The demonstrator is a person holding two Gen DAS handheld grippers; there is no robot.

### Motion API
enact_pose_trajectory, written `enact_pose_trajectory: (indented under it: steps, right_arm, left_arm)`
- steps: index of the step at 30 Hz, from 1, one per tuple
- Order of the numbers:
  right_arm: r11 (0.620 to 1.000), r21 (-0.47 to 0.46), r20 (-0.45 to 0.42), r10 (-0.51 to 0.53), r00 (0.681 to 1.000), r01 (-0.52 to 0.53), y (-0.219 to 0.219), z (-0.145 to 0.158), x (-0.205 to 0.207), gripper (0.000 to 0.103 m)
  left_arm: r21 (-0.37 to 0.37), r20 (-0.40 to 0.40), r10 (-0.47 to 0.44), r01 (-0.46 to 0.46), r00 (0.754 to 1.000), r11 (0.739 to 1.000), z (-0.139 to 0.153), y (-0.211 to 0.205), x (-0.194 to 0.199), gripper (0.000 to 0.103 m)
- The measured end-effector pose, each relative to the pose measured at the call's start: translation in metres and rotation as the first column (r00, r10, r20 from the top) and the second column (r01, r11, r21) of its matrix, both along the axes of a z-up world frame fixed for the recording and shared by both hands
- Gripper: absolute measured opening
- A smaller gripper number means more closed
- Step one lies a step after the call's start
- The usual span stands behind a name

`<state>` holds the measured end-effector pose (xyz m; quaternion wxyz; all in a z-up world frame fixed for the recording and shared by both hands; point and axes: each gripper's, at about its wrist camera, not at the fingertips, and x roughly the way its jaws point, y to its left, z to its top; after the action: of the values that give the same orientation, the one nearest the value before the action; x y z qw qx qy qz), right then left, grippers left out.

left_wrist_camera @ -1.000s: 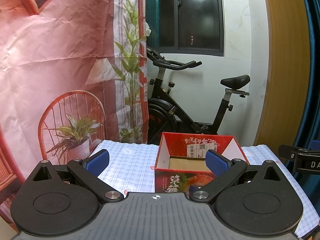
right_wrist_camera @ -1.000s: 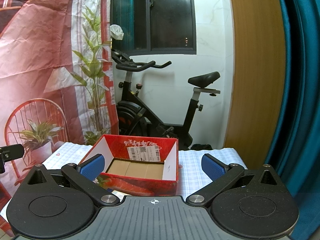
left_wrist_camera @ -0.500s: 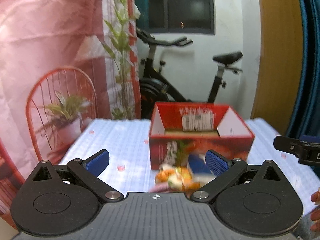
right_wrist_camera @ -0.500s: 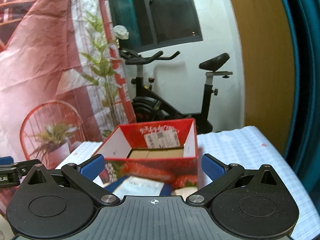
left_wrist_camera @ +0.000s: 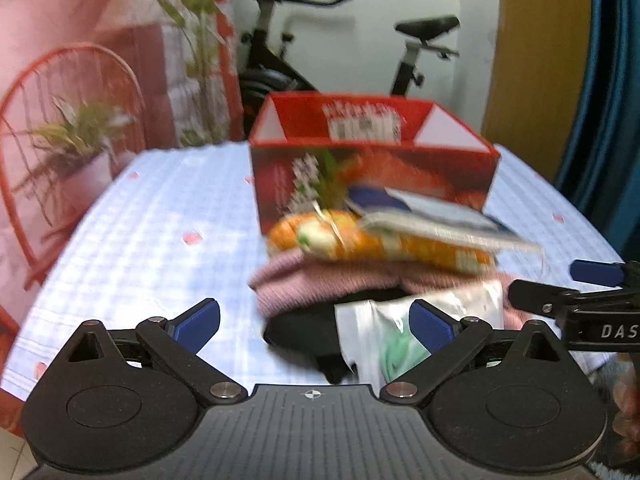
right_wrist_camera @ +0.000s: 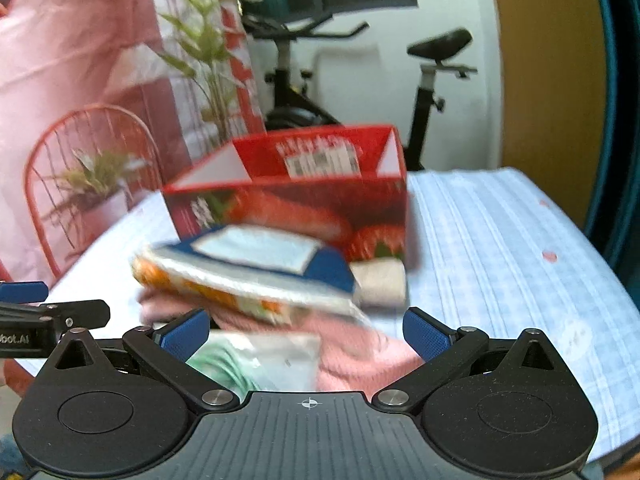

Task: Organize soft objects
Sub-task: 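Move both grippers down to the clear bag of green cables on the pile, then close both grippers on the clear bag of green cables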

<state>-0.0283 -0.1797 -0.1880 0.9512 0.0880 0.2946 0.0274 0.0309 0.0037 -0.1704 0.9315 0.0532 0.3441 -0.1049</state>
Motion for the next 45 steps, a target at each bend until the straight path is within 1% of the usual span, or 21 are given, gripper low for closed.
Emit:
enact_pose_trajectory:
  steps: [1,5,8,10,11,13,16,17,19,22,25,29,33,37,41,45]
  right_arm:
    - [1.000,0.002,-0.022,0.009,1.000,-0.009,0.002,-0.005,0.001,0.102]
    - [0.999,0.018,-0.075,0.040,0.996,-0.039,0.004,-0.020,0.001,0.097]
    - [0.998,0.025,-0.114,0.056,0.992,-0.054,0.005,-0.027,0.004,0.089]
    - [0.998,0.027,-0.134,0.068,0.989,-0.064,0.006,-0.032,0.007,0.081]
    - [0.997,0.030,-0.143,0.073,0.987,-0.070,0.005,-0.034,0.008,0.080]
    - [0.996,0.034,-0.161,0.086,0.983,-0.082,0.006,-0.038,0.009,0.075]
    - [0.994,0.043,-0.183,0.107,0.977,-0.101,0.007,-0.043,0.010,0.065]
    - [0.993,0.048,-0.187,0.113,0.976,-0.106,0.007,-0.043,0.010,0.064]
    - [0.991,0.056,-0.191,0.126,0.973,-0.118,0.008,-0.045,0.011,0.057]
    - [0.988,0.073,-0.202,0.150,0.968,-0.137,0.009,-0.046,0.012,0.055]
    - [0.987,0.090,-0.222,0.153,0.963,-0.136,0.009,-0.052,0.016,0.055]
    - [0.985,0.121,-0.216,0.145,0.966,-0.121,0.005,-0.057,0.019,0.055]
    - [0.984,0.114,-0.200,0.155,0.967,-0.134,0.008,-0.058,0.021,0.055]
    - [0.983,0.106,-0.202,0.169,0.965,-0.149,0.013,-0.061,0.024,0.055]
    - [0.982,0.120,-0.202,0.167,0.965,-0.145,0.012,-0.063,0.027,0.055]
    - [0.979,0.147,-0.206,0.168,0.964,-0.139,0.010,-0.067,0.029,0.055]
  left_arm:
    - [-0.006,-0.017,-0.008,0.008,1.000,1.000,-0.005,0.000,0.002,0.096]
    - [-0.043,-0.091,-0.023,0.019,0.996,0.999,-0.020,0.002,0.009,0.091]
    - [-0.074,-0.148,-0.028,0.017,0.989,0.997,-0.030,0.004,0.015,0.084]
    - [-0.093,-0.183,-0.032,0.015,0.983,0.996,-0.037,0.004,0.017,0.078]
    - [-0.103,-0.198,-0.036,0.016,0.980,0.995,-0.041,0.004,0.018,0.076]
    - [-0.117,-0.220,-0.047,0.022,0.974,0.993,-0.046,0.004,0.020,0.067]
    - [-0.134,-0.237,-0.073,0.042,0.969,0.990,-0.050,0.000,0.021,0.059]
    - [-0.140,-0.240,-0.082,0.049,0.967,0.989,-0.051,0.000,0.021,0.057]
    - [-0.156,-0.252,-0.096,0.057,0.963,0.986,-0.054,-0.001,0.021,0.055]
    - [-0.183,-0.281,-0.107,0.056,0.954,0.982,-0.062,-0.001,0.024,0.055]
    - [-0.201,-0.301,-0.121,0.061,0.946,0.978,-0.068,-0.001,0.027,0.054]
    - [-0.205,-0.292,-0.145,0.086,0.945,0.975,-0.068,-0.008,0.027,0.053]
    - [-0.236,-0.271,-0.154,0.089,0.950,0.968,-0.069,-0.009,0.033,0.053]
    - [-0.254,-0.276,-0.176,0.105,0.945,0.962,-0.075,-0.014,0.037,0.053]
    - [-0.269,-0.278,-0.189,0.113,0.942,0.957,-0.079,-0.012,0.036,0.051]
    - [-0.279,-0.277,-0.198,0.118,0.940,0.953,-0.082,-0.013,0.035,0.045]
